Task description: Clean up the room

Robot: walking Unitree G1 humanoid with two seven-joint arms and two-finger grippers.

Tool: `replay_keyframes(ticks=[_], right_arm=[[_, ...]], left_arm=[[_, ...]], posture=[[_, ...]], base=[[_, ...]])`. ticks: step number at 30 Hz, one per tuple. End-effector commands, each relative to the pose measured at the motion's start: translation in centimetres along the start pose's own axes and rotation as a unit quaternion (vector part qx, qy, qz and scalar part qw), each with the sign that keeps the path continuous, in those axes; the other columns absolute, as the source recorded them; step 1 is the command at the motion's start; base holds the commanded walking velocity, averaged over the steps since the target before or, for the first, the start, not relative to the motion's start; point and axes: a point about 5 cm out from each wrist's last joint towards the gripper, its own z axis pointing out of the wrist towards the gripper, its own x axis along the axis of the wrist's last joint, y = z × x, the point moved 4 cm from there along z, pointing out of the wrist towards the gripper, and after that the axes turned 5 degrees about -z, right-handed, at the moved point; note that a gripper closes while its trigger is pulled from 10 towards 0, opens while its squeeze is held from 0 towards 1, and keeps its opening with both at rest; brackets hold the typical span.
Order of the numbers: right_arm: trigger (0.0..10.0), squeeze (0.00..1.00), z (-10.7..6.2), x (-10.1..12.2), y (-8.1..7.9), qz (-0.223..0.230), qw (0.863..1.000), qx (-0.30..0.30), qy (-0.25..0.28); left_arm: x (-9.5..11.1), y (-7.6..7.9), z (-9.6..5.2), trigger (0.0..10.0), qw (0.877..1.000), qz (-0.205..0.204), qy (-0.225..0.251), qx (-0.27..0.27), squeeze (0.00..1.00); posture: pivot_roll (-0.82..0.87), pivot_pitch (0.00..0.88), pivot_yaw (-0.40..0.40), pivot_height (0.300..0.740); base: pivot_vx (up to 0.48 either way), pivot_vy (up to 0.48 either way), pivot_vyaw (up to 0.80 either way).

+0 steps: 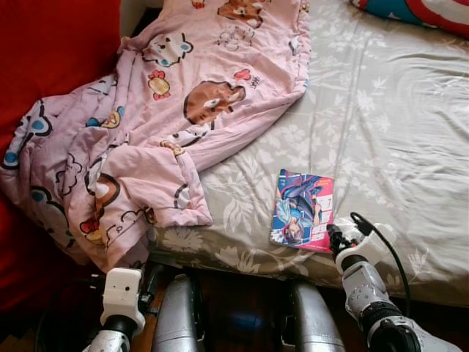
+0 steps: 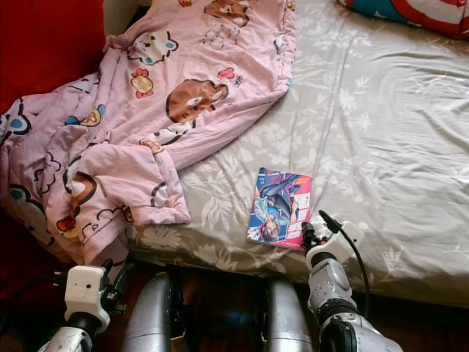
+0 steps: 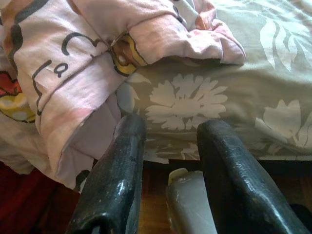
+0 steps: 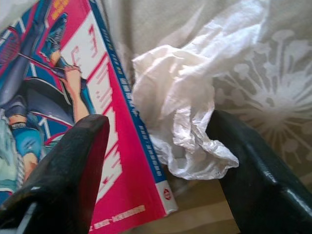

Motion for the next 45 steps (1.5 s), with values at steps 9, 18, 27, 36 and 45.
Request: replay_keyframes(ticks=[9,18,27,36,45], right_arm=[[0.7,0.0,-0.5,-1.6,1.3,-0.001,0.999,-0.025,-0.026],[0.0,0.0,-0.7,-2.0,1.3,-0.01,0.999,-0.022,-0.029],[0.0,0.0,-0.7,-2.1,1.7,-0.01,0.999,-0.03,-0.028],[0.0,0.0,-0.8,-2.1,2.1,-0.009,0.999,-0.04,-0.026],[0.0,0.0,-0.9,-1.7,2.4,-0.009,0.999,-0.048,-0.016]], left_arm=[[-0.4,-0.4,-0.8,10.0,1.0,0.006,-0.016,0.008,0.0],[0.0,-0.5,-0.6,10.0,1.0,0.009,-0.011,0.009,0.0],[0.2,-0.6,-0.2,10.0,1.0,0.01,-0.005,0.012,0.0],[0.4,-0.6,0.1,10.0,1.0,0.012,0.0,0.015,0.0],[0.5,-0.5,0.8,10.0,1.0,0.011,0.005,0.014,0.0]], posture=[[0.1,0.306,0.022,0.602],[0.11,0.298,0.019,0.602],[0.11,0.279,0.013,0.602],[0.11,0.269,0.011,0.602],[0.1,0.249,0.007,0.602]], base=[[0.0,0.0,0.0],[0.0,0.0,0.0],[0.0,0.0,0.0],[0.0,0.0,0.0],[0.0,0.0,0.0]])
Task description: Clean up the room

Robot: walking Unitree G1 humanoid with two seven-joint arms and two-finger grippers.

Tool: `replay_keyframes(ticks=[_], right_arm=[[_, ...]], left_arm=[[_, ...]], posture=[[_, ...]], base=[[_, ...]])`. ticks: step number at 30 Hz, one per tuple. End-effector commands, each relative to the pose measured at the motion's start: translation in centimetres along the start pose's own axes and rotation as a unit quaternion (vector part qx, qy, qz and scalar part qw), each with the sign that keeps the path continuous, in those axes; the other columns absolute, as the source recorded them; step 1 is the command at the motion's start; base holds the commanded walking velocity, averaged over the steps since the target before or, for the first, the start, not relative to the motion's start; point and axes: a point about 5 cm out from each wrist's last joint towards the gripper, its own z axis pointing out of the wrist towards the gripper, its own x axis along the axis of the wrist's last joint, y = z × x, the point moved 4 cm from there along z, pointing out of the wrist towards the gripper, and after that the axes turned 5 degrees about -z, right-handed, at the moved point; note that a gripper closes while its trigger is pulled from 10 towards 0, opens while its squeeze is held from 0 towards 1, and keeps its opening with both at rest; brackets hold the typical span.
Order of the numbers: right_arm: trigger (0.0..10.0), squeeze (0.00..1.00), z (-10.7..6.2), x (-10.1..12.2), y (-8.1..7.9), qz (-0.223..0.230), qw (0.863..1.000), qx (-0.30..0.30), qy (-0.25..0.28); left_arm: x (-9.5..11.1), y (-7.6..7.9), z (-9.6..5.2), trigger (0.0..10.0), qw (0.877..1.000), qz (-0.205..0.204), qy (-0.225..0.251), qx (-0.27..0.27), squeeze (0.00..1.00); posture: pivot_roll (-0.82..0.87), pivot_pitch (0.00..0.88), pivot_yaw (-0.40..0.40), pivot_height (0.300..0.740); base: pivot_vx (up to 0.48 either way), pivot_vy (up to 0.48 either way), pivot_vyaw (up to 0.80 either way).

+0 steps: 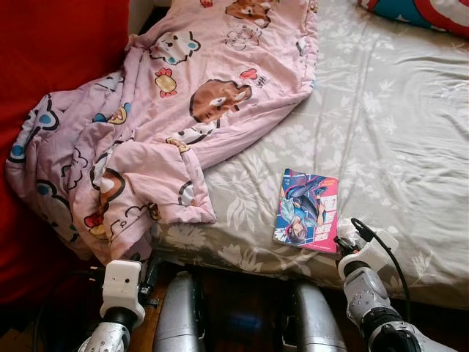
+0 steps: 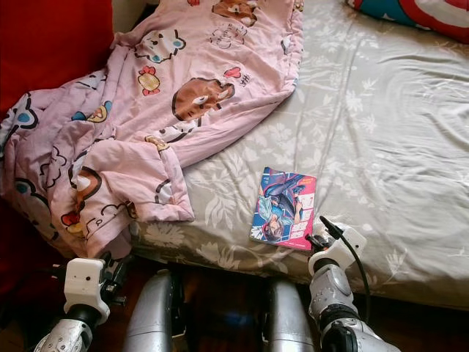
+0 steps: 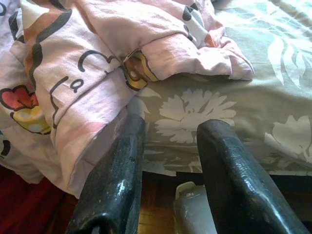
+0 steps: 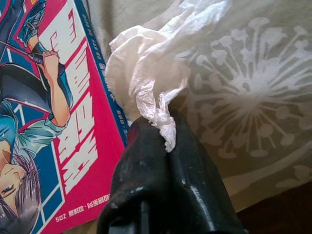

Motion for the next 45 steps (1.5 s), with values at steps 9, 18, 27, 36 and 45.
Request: replay_keyframes(ticks=[9,18,27,36,45], right_arm=[[0.0,0.0,-0.6,-1.1,2.2,-0.001,0.999,-0.036,-0.01],[0.0,0.0,-0.1,1.4,1.4,-0.021,0.999,-0.023,0.033],[0.0,0.0,0.1,4.1,0.1,-0.058,0.994,0.003,0.097],[0.0,0.0,-0.4,4.6,-0.6,-0.086,0.986,0.028,0.138],[1.4,0.0,-1.9,2.7,-3.1,-0.16,0.968,0.111,0.157]], left_arm=[[-1.1,-0.4,0.6,10.0,1.0,0.003,-0.015,0.007,0.0],[-1.3,-0.1,2.1,10.0,1.0,0.0,-0.012,0.006,0.0],[-1.8,0.1,3.3,10.0,1.0,-0.005,-0.01,0.006,0.0],[-2.3,0.2,3.7,10.0,1.0,-0.01,-0.01,0.009,0.0],[-3.3,-0.1,3.9,10.0,0.999,-0.027,-0.021,0.023,0.0]], posture=[[0.09,0.213,0.007,0.602],[0.05,0.167,0.0,0.602],[0.01,0.139,-0.005,0.602],[-0.01,0.134,-0.014,0.602],[-0.03,0.119,-0.024,0.602]], base=[[0.0,0.0,0.0],[0.0,0.0,0.0],[0.0,0.0,0.0],[0.0,0.0,0.0],[0.0,0.0,0.0]])
